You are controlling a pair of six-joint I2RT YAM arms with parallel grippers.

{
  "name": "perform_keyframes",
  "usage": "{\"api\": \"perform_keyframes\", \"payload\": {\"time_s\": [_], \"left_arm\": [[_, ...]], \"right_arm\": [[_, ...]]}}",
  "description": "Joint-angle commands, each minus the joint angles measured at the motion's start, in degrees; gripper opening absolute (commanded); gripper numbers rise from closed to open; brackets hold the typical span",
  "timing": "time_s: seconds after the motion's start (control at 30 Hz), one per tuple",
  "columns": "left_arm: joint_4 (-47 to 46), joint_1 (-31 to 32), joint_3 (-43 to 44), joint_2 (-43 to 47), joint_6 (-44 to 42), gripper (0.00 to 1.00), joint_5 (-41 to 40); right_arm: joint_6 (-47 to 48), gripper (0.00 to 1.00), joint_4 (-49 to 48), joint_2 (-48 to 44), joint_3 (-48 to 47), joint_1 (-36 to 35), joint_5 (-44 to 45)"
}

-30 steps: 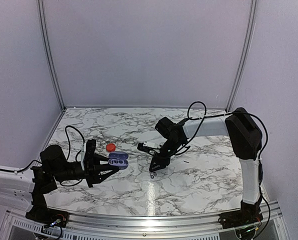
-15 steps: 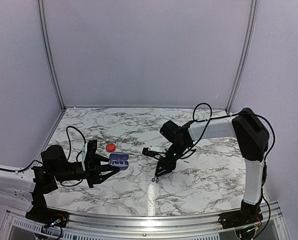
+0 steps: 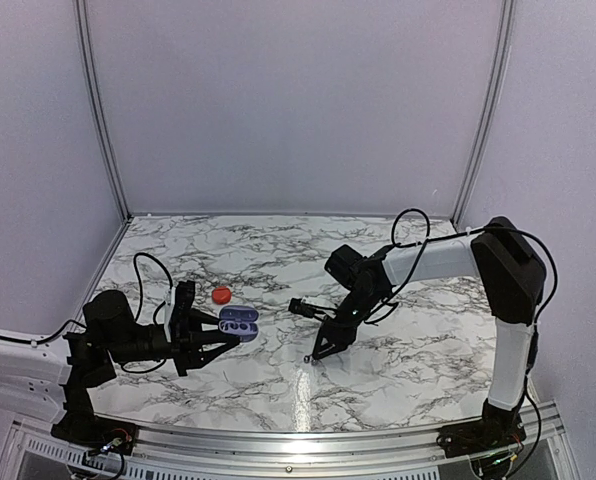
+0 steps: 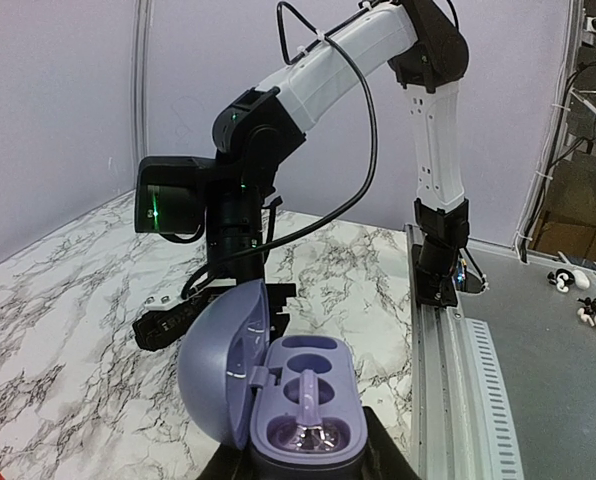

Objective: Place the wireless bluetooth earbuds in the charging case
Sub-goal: Move the right earbud to the center of the board.

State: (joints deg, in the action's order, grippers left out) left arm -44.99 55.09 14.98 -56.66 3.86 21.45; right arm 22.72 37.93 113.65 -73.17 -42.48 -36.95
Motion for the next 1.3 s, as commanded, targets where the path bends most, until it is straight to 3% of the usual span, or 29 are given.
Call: {"api": "perform_keyframes", "payload": {"time_s": [0.0,0.57,1.27], "left_arm": [[-2.59,-0.25,1.11,-0.20,-0.26,0.00,0.83],[-2.64,-0.25,0.35,0.46,-0.23,0.00,0.47],[-2.73,-0.23,-0.39,1.38,0.03,0.00,0.70]], "right_arm": [[-2.89,0.35,-2.54,-1.38,0.35,0.02,0.43],[-3.78,0.38,-2.44,-0.93,0.23,-3.46,6.59],[-5.15,0.38,-1.71,0.46,-0.57,-6.90,5.85]]}}
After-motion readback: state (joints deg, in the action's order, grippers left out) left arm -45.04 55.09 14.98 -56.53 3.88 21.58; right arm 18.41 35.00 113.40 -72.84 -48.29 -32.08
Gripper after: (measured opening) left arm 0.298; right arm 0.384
